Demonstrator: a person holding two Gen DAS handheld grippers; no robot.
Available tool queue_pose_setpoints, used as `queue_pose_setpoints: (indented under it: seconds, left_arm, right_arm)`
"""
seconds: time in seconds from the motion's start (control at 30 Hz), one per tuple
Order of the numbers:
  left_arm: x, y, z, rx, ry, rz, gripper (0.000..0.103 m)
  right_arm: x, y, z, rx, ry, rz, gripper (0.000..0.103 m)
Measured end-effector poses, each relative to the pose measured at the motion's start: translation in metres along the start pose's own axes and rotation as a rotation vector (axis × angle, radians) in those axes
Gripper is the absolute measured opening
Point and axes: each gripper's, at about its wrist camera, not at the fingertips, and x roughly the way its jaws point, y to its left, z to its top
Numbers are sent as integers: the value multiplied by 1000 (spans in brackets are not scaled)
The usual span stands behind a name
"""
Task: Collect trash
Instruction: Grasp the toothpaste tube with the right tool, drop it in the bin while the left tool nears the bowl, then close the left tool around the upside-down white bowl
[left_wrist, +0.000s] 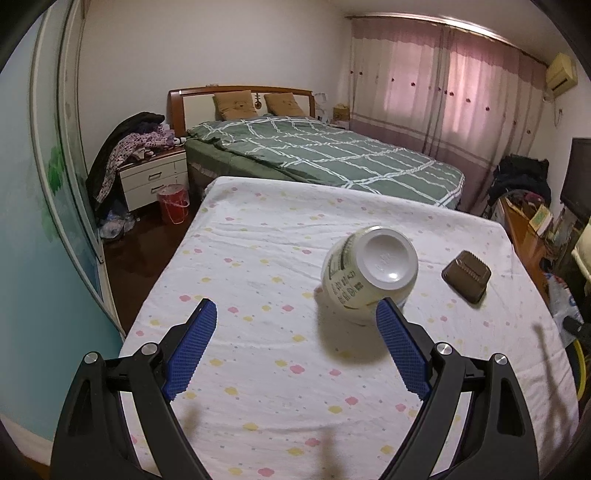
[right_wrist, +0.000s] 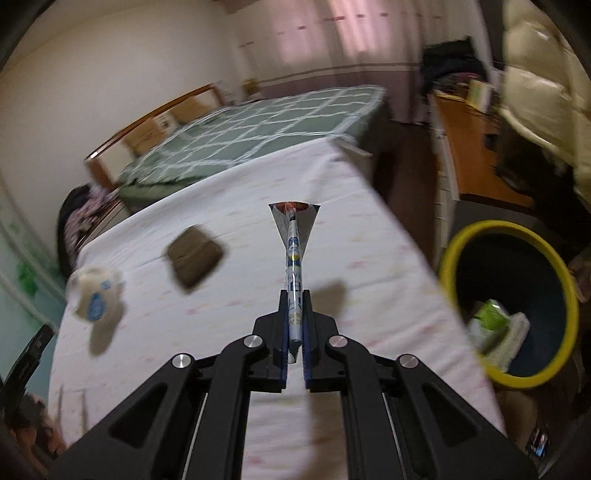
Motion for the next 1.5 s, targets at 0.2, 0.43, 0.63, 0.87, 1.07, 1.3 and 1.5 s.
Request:
queue_pose_setpoints:
  seconds: [0.2,0.43,0.63,0.87,1.07,1.3,1.5]
  left_arm:
    - [6,-14,-4,47,27,-8,87]
    - [5,-24,-3,64,65,-41,87]
    - [4,-30,6,67,93,-76,87]
    - [10,-41,15,97,106,-88,87]
    - [23,-54,19,132,127,-98,87]
    - [39,-65,28,151,135,-103,87]
    - [58,-69,39,153,143,-98,87]
  right_arm:
    - [-2,-53,4,99,-37,-119,6]
    - [-1,-100,4,185,-54,-222,6]
    - [1,-127,3,243,-59,-286,8]
    - [-2,-137,0,267,-85,-339,40]
    - [-1,-139,1,278,-78,-323,43]
    - [2,-147,2,289,-74,-300,45]
    - [4,-149,1,296,-69,-281,45]
